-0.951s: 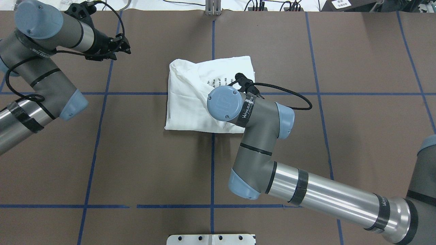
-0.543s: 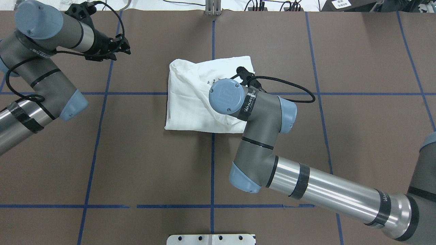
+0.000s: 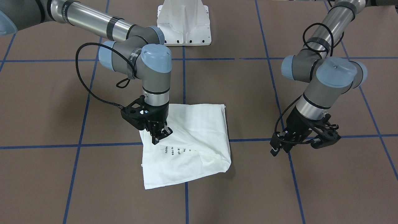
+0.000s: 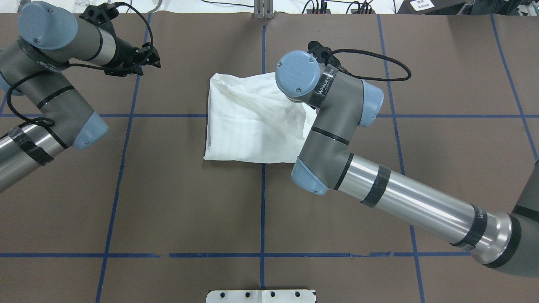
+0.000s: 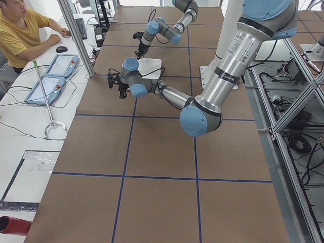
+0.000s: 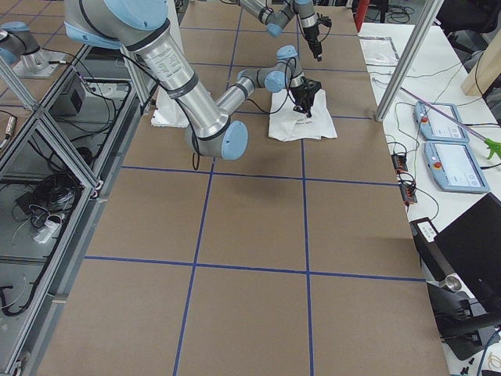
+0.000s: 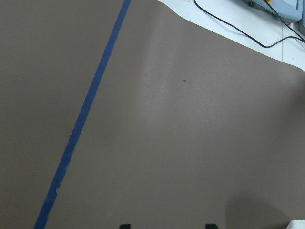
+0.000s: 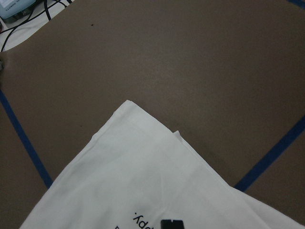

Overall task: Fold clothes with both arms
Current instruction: 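Drag the right gripper across the shirt away from the robot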

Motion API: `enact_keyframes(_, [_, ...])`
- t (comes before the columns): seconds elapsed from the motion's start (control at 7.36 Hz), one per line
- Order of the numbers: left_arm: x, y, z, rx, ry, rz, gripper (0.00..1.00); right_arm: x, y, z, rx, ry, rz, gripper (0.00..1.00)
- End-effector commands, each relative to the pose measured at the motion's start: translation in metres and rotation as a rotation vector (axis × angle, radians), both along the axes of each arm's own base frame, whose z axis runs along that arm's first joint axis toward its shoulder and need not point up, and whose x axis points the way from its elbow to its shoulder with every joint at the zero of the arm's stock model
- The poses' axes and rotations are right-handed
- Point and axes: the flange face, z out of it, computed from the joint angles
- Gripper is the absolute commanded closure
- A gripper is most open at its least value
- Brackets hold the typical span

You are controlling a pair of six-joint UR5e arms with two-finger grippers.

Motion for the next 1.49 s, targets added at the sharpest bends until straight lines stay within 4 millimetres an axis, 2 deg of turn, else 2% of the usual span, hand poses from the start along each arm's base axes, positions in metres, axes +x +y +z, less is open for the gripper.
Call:
enact_keyframes(0.0, [0.0,0.0,-0.001,0.0,0.0,-0.002,0.38,-0.011,-0.04,0.017,0.022,-0.005,0.008,1.0])
enact_keyframes(0.14, [-0.001,0.0,0.001,-0.001,-0.001,-0.002,0.38,0.0,-0.052,0.022,0.033,0.008,-0.026,0.88])
enact_keyframes(0.27, [0.0,0.001,0.001,-0.001,-0.001,-0.001,0.38,0.01,-0.065,0.03,0.019,0.016,-0.034,0.63])
enact_keyframes(0.41, [0.001,0.0,0.002,-0.003,-0.003,-0.002,0.38,0.016,-0.079,0.043,0.047,0.01,-0.042,0.44])
enact_keyframes(0.54, [0.0,0.0,0.002,0.001,-0.005,-0.001,0.38,0.033,-0.092,0.044,0.03,-0.013,-0.047,0.37])
enact_keyframes(0.68, [0.001,0.0,0.002,0.002,-0.006,0.001,0.38,0.038,-0.096,0.034,0.02,-0.043,-0.059,0.36])
enact_keyframes(0.95, [-0.001,0.001,0.007,-0.004,-0.007,0.0,0.38,0.039,-0.091,0.011,0.038,-0.077,-0.059,0.32])
enact_keyframes(1.09, [0.0,0.002,0.006,-0.003,-0.006,0.003,0.38,0.038,-0.088,0.01,0.036,-0.078,-0.074,0.26])
enact_keyframes(1.36, [-0.003,0.003,-0.001,0.035,0.021,0.002,0.39,0.035,-0.08,0.006,0.064,-0.078,-0.105,0.24])
